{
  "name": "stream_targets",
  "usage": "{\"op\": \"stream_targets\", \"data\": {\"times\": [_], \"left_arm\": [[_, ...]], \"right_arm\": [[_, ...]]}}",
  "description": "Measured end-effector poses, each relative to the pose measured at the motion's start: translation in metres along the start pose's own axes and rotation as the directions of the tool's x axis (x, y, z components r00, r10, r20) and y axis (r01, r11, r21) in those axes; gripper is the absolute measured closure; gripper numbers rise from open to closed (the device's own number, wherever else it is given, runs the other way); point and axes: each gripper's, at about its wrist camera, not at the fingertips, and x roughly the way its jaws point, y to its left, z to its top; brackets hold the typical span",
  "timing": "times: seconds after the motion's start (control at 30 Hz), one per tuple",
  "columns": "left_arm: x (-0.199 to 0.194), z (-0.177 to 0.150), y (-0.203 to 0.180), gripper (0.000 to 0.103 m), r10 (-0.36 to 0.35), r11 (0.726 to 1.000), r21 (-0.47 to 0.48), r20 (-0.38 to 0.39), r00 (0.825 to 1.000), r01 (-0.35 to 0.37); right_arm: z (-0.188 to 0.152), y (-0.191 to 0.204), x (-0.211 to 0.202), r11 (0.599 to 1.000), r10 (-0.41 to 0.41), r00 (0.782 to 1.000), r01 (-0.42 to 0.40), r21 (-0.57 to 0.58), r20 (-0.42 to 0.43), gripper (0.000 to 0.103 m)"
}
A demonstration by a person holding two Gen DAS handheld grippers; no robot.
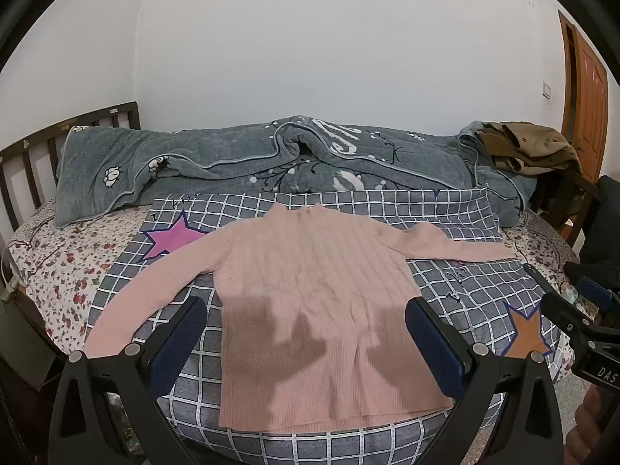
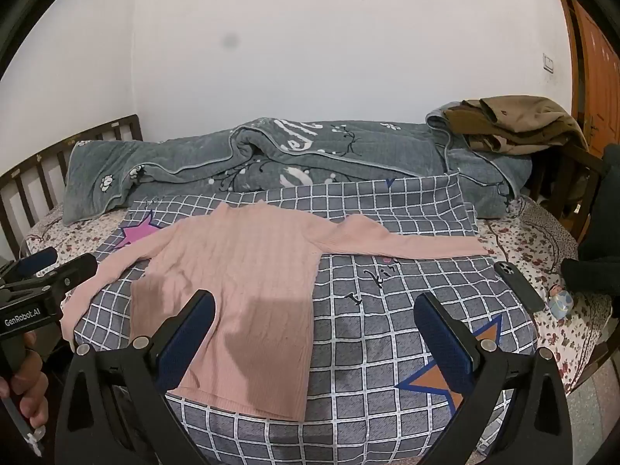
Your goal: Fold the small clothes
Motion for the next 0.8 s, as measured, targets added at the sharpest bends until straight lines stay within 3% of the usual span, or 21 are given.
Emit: {"op": "stream_targets", "data": {"times": [0.8], "left_arm": [[-0.0003, 0.0007, 0.0004, 0.000, 0.000, 1.000, -0.001, 0.000, 1.000, 0.000]], "right_arm": [[0.0007, 0.0013, -0.0022, 1.000, 0.003, 1.000, -0.003, 0.003, 0.004, 0.002]]}}
